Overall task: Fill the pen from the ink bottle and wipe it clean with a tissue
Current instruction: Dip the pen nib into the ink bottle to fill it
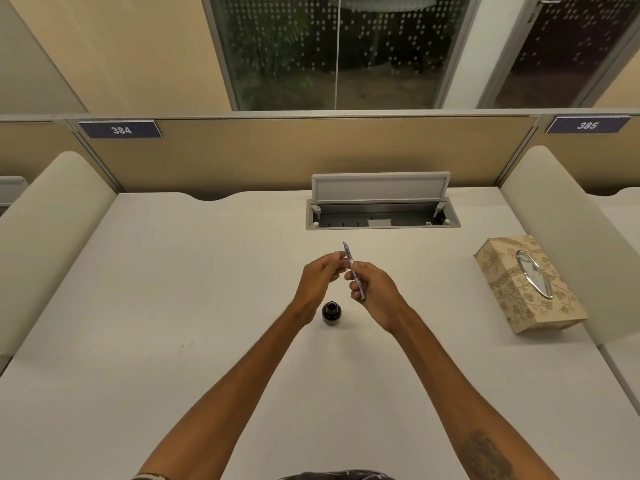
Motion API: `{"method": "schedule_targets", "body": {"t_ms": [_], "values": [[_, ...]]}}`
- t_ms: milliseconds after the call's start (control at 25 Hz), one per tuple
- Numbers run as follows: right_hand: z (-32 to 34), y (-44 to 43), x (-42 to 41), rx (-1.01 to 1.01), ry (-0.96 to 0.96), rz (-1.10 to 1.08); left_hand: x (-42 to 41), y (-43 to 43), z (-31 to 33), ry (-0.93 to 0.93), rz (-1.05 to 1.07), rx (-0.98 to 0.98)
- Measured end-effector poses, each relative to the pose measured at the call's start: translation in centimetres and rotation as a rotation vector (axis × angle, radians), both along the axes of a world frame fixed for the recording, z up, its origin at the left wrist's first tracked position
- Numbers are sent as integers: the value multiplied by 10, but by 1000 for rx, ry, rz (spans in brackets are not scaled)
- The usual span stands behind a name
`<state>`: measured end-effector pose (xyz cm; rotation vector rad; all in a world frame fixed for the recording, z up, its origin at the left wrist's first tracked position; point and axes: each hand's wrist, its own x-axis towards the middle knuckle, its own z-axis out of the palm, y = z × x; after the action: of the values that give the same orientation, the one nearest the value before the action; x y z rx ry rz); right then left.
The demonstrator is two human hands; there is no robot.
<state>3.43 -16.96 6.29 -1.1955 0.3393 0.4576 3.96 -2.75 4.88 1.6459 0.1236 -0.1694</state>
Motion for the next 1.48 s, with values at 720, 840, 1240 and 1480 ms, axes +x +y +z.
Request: {"method": "schedule_targets", "body": {"t_ms": [720, 840, 1240, 1480], "values": [[30, 14, 6, -54, -124, -23, 19, 5, 28, 77, -47, -429], [29, 20, 6, -209, -247, -78, 21, 2, 32, 71, -12, -405], [36, 17, 4, 120, 5, -80, 26, 4, 32, 116, -8, -384], [28, 16, 9, 84, 49, -71, 25, 4, 27, 114, -6, -375]]}}
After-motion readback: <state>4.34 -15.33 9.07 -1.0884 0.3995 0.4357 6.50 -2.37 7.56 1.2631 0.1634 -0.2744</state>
